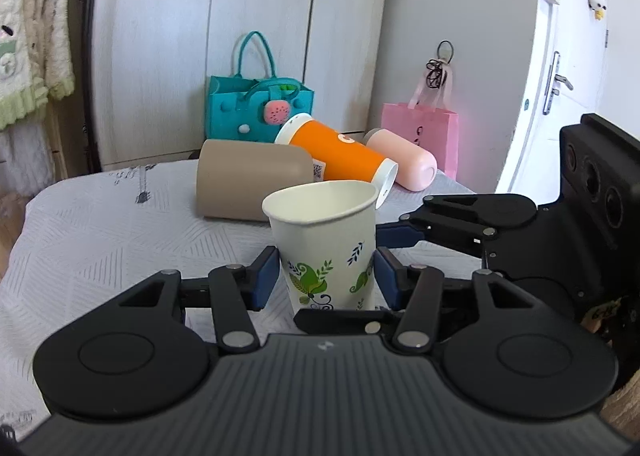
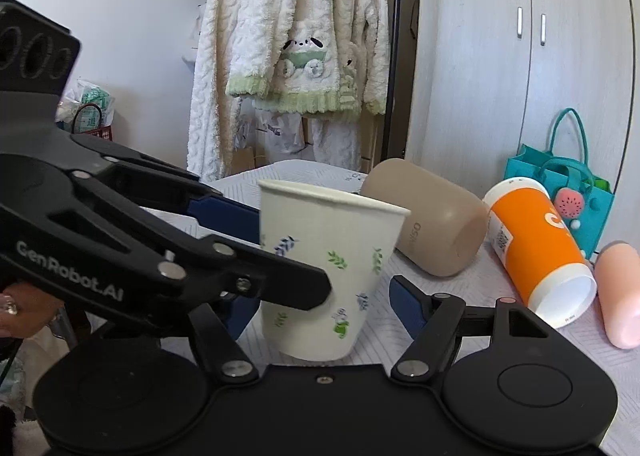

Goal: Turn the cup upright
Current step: 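Turn the white cup upright with the left gripper and lower it onto the table, then open both grippers and pull them back from the upright cup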

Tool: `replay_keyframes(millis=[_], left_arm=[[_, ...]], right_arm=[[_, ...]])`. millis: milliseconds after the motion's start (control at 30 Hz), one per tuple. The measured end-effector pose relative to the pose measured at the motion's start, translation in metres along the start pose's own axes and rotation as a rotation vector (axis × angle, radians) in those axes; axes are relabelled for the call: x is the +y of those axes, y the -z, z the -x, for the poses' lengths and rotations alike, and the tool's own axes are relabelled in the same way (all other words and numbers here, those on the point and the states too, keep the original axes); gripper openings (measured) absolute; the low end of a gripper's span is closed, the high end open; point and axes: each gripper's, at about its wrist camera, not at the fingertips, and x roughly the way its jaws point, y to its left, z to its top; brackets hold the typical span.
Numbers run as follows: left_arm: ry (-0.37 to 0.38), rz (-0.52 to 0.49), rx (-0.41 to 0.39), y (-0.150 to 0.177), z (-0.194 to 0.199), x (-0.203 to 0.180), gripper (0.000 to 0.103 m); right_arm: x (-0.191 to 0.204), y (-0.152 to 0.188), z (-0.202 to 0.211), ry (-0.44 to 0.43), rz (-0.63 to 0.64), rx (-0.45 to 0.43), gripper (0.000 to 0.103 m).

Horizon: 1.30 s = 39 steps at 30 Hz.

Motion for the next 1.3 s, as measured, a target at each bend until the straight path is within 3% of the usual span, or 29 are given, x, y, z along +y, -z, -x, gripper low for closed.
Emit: replay_keyframes(millis=[33, 200, 467, 900, 1033, 1300], left_arm=[[0.003, -0.008, -0.004, -0.001, -0.001, 0.002, 0.051], [0.016, -0.057, -0.035, -0.005, 0.004, 0.004, 0.052], [0.021, 0.022, 0.004, -0.002, -0.008, 0.017, 0.052], [0.047, 0.129, -0.004, 0.003, -0.016, 0.029, 0.051], [0.032, 0.148, 0.003, 0.004, -0.013, 0.031, 0.052], [0.027, 0.193, 0.008, 0.009, 0.008, 0.033, 0.055]], right_arm=[[0.0, -0.002, -0.002, 0.001, 0.005, 0.006, 0.068], [0.004, -0.008, -0.004, 0.053, 0.021, -0.019, 0.067], [0.003, -0.015, -0.03, 0.071, 0.026, 0.06, 0.066], [-0.002, -0.014, -0.046, 0.066, -0.008, 0.152, 0.064], [-0.001, -0.015, -0.041, 0.105, -0.011, 0.139, 0.073], [0.001, -0.007, -0.02, 0.12, -0.052, 0.149, 0.077]])
